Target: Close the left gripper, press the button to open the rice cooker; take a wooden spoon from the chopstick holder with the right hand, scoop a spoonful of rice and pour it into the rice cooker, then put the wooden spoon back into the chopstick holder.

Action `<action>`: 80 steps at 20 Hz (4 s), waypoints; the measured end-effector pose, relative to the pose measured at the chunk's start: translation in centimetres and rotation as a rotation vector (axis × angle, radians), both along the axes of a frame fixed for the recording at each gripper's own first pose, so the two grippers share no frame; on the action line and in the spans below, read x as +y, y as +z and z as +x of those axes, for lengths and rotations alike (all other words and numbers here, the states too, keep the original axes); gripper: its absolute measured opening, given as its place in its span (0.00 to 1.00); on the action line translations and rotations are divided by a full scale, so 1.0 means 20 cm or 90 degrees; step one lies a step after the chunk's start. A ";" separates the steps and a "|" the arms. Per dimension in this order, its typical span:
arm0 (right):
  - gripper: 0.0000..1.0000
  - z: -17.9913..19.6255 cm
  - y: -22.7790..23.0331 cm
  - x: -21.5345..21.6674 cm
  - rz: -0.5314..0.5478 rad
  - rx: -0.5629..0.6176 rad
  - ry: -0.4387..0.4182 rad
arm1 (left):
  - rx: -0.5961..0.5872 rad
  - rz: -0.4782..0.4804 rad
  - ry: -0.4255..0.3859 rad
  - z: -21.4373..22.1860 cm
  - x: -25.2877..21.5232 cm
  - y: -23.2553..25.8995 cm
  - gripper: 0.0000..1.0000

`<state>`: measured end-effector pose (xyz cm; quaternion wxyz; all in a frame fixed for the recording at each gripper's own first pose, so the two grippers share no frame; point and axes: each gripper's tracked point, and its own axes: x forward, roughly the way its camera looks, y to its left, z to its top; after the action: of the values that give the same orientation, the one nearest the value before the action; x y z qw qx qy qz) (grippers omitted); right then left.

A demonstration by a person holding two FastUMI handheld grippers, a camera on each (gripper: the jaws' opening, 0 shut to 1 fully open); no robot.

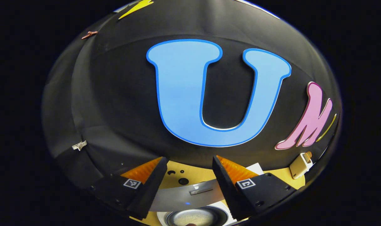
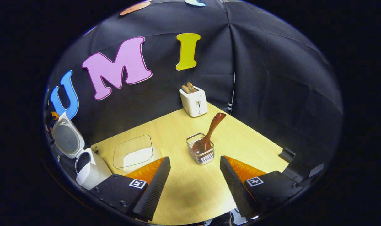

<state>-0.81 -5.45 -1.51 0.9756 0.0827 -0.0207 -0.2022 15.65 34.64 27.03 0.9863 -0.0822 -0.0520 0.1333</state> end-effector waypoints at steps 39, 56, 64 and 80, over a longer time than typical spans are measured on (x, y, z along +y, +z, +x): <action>0.99 0.42 -0.03 0.24 -0.137 0.102 0.238 | 0.086 -0.030 0.127 -0.37 -0.62 -1.35 0.98; 0.98 0.25 0.33 0.18 -0.152 -0.012 0.306 | -0.125 0.060 0.129 -1.02 -1.09 -0.78 0.95; 0.98 -0.08 0.48 0.33 -0.204 -0.099 0.248 | -0.171 0.046 -0.069 -1.23 -1.47 -0.69 0.95; 0.98 -0.41 0.18 0.47 -0.185 -0.122 0.144 | -0.117 0.079 -0.161 -1.31 -1.29 -1.03 0.95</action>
<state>-9.07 4.05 2.01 0.9873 -0.0385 -0.1330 -0.0775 -10.56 8.90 6.35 0.9894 -0.0393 -0.1397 -0.0033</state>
